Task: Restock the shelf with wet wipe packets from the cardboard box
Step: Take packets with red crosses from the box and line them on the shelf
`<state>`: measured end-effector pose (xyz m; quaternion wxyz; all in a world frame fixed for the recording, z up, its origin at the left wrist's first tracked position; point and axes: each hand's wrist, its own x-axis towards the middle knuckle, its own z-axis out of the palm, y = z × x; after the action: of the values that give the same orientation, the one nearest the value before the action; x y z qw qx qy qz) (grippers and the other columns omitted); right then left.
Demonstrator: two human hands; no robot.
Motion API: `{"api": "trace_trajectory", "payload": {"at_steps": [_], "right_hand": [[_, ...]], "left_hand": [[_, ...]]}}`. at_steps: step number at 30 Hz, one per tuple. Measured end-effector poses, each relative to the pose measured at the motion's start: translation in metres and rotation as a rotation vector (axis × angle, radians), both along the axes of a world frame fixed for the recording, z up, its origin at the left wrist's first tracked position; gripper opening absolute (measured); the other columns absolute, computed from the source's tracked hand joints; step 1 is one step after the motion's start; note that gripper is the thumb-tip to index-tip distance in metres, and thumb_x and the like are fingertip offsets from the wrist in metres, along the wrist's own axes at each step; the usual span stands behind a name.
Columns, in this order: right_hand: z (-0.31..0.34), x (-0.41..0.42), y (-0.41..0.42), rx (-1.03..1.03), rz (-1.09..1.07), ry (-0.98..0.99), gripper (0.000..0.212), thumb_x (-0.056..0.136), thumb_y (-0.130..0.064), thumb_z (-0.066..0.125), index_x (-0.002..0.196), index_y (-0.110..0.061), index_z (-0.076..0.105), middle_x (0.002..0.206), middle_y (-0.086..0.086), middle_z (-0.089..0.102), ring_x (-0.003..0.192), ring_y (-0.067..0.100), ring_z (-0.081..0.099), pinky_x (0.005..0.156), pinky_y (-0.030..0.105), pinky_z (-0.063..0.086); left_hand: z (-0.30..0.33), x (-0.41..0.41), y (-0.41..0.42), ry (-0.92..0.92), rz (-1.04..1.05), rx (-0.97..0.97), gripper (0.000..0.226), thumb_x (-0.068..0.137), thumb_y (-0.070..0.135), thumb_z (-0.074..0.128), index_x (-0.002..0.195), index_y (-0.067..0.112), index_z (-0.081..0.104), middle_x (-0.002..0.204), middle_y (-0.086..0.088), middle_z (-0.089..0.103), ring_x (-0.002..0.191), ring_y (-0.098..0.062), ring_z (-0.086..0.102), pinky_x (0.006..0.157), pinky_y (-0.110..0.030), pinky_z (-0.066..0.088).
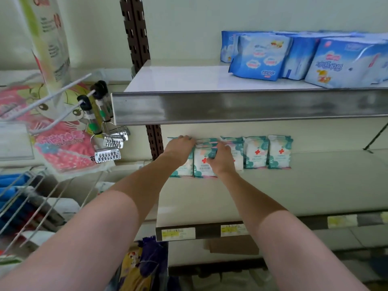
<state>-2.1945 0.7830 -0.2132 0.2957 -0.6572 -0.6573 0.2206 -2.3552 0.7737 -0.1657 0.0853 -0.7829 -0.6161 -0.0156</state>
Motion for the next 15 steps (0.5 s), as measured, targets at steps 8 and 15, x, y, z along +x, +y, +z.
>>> {"api": "trace_trajectory", "payload": {"at_steps": [8, 15], "right_hand": [[0.003, 0.004, -0.005, 0.078, -0.031, -0.057, 0.061, 0.086, -0.012, 0.075, 0.135, -0.01, 0.039, 0.14, 0.015, 0.036, 0.114, 0.028, 0.058, 0.102, 0.037, 0.05], [0.004, 0.015, -0.017, 0.093, 0.103, -0.137, 0.046, 0.089, -0.005, 0.067, 0.13, -0.005, 0.047, 0.129, 0.015, 0.044, 0.107, 0.028, 0.058, 0.098, 0.039, 0.051]], "left_hand": [[-0.009, 0.007, -0.003, 0.086, 0.033, 0.082, 0.056, 0.078, -0.004, 0.06, 0.131, 0.007, 0.045, 0.126, -0.012, 0.048, 0.114, -0.028, 0.047, 0.095, -0.038, 0.043], [-0.003, 0.01, -0.025, 0.108, 0.145, 0.112, 0.057, 0.079, -0.004, 0.057, 0.133, 0.01, 0.045, 0.124, -0.011, 0.05, 0.115, -0.029, 0.048, 0.096, -0.039, 0.042]]}}
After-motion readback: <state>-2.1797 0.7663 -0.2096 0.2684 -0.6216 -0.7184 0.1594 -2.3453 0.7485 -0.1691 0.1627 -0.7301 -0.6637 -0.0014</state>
